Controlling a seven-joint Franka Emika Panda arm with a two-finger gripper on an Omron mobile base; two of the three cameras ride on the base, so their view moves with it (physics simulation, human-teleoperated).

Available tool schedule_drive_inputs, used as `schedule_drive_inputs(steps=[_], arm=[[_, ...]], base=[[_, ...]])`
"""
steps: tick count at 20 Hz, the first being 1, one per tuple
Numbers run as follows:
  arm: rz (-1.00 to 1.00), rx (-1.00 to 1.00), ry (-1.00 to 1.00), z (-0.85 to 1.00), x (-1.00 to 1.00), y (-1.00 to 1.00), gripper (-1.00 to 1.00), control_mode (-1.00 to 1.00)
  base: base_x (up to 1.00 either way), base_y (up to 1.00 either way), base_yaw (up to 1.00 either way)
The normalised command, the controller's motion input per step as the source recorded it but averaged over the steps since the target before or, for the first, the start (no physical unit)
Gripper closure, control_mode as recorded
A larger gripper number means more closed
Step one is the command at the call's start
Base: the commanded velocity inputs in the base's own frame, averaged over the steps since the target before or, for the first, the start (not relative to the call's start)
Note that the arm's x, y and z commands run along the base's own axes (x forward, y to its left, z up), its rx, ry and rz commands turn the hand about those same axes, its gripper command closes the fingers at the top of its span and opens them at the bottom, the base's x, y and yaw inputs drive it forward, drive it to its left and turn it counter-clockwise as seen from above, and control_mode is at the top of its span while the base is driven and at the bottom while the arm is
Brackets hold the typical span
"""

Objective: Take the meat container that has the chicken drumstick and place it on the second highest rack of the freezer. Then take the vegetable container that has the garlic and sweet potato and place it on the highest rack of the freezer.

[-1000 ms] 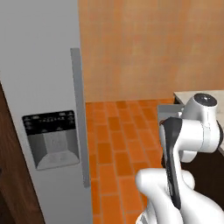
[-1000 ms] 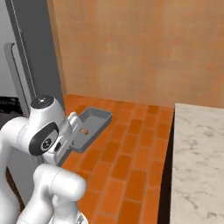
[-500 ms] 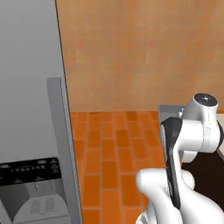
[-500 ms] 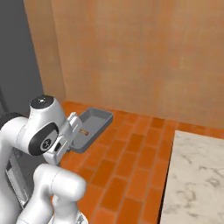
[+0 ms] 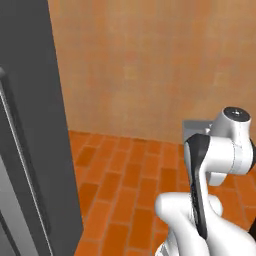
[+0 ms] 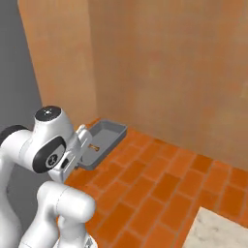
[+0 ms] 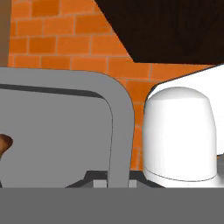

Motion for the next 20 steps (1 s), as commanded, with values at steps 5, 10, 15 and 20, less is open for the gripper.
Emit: schedule_drive_inputs(steps=[5, 10, 15, 20], arm=[[0.00, 0.00, 0.00, 0.00, 0.00, 0.00, 1.00, 1.00], [0.00, 0.00, 0.00, 0.00, 0.00, 0.00, 1.00, 1.00], [0.00, 0.00, 0.00, 0.00, 0.00, 0.00, 1.00, 1.00], [0.00, 0.00, 0.00, 0.00, 0.00, 0.00, 1.00, 1.00]], base=[[0.85, -0.32, 0.70], [0.78, -0.32, 0.84], [0.64, -0.58, 0.79], [0.56, -0.14, 0.93]])
